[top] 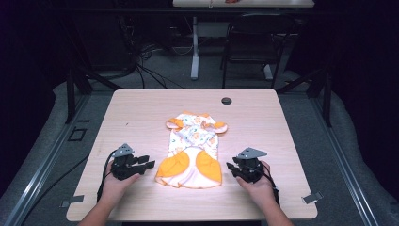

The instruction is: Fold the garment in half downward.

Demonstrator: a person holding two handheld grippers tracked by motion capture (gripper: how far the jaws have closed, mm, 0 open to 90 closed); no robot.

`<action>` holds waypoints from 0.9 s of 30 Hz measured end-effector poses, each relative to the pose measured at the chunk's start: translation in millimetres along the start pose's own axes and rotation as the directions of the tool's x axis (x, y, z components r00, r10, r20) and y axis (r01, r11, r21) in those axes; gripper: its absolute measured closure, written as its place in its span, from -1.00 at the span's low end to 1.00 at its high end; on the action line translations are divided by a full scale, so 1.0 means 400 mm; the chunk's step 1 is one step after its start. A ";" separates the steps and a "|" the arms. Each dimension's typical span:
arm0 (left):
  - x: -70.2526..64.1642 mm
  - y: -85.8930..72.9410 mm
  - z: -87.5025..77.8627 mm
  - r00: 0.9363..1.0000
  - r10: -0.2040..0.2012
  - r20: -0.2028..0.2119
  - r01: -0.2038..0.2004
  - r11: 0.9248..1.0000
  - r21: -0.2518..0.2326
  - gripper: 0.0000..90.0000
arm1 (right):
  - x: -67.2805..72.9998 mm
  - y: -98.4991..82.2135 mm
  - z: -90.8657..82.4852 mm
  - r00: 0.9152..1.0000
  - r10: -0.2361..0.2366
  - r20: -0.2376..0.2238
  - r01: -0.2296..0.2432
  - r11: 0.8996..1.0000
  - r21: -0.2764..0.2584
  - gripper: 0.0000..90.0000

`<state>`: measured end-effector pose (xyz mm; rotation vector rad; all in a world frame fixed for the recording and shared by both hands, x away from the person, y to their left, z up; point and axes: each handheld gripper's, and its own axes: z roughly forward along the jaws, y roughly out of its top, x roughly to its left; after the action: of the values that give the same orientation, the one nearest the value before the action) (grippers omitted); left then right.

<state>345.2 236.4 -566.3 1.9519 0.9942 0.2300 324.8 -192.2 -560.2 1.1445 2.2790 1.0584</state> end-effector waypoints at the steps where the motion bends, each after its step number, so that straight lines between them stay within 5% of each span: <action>1: -0.002 0.002 0.002 1.000 0.002 0.002 -0.002 1.000 0.001 0.33 | 0.000 0.000 0.002 1.000 0.003 -0.010 -0.003 1.000 -0.002 0.43; 12: -0.037 0.036 0.042 0.999 0.039 0.035 -0.040 0.999 0.008 0.62 | 0.013 0.012 0.021 0.999 -0.033 -0.043 0.033 0.999 0.003 0.55; 18: -0.053 0.064 0.068 0.994 0.109 0.031 -0.110 0.993 0.029 0.77 | 0.020 0.029 0.024 0.997 -0.048 -0.059 0.047 0.999 -0.021 0.59; 23: -0.066 0.082 0.101 0.988 0.152 0.035 -0.154 0.987 0.055 0.99 | 0.027 0.058 0.041 0.992 -0.011 -0.123 0.010 1.000 -0.010 0.88; 27: -0.070 0.085 0.128 0.990 0.136 0.039 -0.138 0.989 0.052 1.00 | 0.047 0.073 0.075 0.989 -0.043 -0.142 0.045 0.999 0.014 0.95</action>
<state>371.9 174.4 -562.8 2.0699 0.8524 0.2469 347.1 -152.2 -557.3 1.0505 2.4147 1.1390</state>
